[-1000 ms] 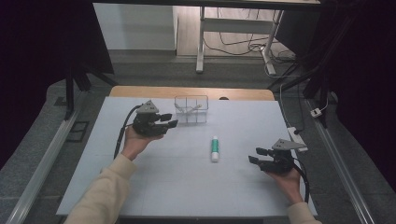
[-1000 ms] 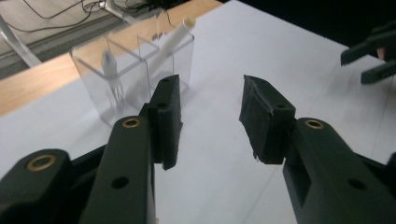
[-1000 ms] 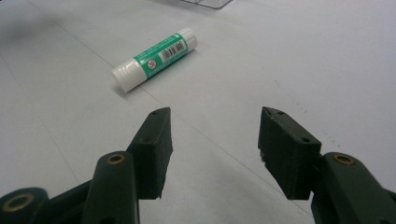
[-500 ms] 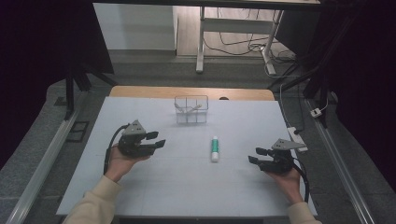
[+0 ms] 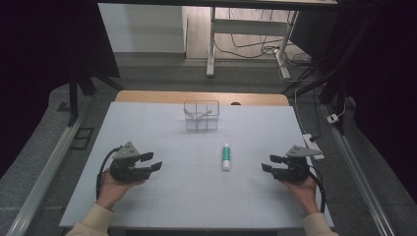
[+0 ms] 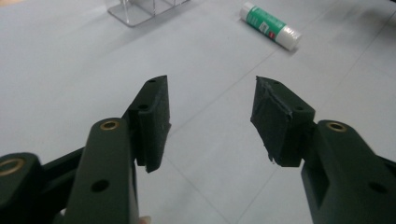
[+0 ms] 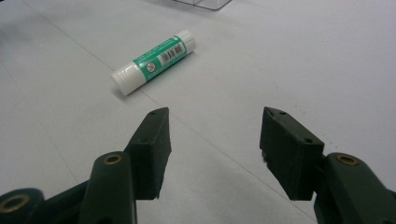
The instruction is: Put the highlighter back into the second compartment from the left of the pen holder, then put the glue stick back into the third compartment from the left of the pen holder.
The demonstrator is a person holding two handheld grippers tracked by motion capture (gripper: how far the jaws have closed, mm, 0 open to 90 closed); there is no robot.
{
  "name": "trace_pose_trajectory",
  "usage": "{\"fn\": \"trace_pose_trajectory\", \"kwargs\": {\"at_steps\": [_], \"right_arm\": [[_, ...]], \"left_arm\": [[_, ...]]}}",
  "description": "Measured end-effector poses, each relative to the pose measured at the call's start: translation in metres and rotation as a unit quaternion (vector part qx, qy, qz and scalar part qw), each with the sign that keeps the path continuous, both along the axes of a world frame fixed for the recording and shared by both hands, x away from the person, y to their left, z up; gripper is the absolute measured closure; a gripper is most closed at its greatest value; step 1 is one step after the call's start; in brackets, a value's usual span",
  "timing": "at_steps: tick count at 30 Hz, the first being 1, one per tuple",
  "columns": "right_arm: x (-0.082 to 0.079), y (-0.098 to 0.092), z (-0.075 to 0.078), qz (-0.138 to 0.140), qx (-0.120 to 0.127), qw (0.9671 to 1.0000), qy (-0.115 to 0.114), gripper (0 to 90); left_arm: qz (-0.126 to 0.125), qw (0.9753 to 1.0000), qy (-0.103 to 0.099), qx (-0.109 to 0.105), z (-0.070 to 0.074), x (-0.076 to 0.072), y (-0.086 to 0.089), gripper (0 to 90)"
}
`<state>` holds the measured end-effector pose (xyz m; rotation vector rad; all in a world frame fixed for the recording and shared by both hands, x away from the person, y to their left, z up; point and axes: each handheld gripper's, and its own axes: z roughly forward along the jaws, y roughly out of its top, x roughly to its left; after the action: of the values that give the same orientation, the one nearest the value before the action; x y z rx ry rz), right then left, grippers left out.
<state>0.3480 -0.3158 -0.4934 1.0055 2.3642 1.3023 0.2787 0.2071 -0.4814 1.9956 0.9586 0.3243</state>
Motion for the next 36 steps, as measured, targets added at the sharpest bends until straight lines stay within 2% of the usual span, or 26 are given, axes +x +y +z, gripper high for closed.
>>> {"fn": "trace_pose_trajectory", "kwargs": {"at_steps": [7,16,21,25,28,33,36], "right_arm": [[0.001,0.004,0.003,-0.001,-0.001,1.0000,-0.002,38.2],[0.001,0.013,0.007,-0.010,-0.026,0.9996,0.001,31.7],[0.002,0.014,0.006,-0.011,-0.021,0.9997,0.008,30.4],[0.000,0.017,0.006,-0.008,-0.008,0.9999,-0.004,29.7],[0.000,0.022,0.010,-0.010,-0.007,0.9999,0.005,30.3],[0.001,0.039,0.017,-0.016,-0.034,0.9989,0.029,31.3],[0.001,0.051,0.021,-0.018,-0.042,0.9981,0.041,32.1]], "left_arm": [[0.012,0.9998,0.012,-0.004,-0.006,-0.010,0.009,43.0],[0.023,0.9995,0.020,0.001,-0.011,-0.018,0.019,41.1],[0.025,0.9994,0.023,0.002,-0.014,-0.020,0.021,40.8],[0.023,0.9993,0.027,0.006,-0.017,-0.019,0.021,40.4],[0.024,0.9993,0.027,0.006,-0.017,-0.018,0.021,39.8],[0.021,0.9994,0.026,0.007,-0.017,-0.018,0.021,39.5],[0.018,0.9994,0.027,0.014,-0.018,-0.018,0.020,39.4]]}}
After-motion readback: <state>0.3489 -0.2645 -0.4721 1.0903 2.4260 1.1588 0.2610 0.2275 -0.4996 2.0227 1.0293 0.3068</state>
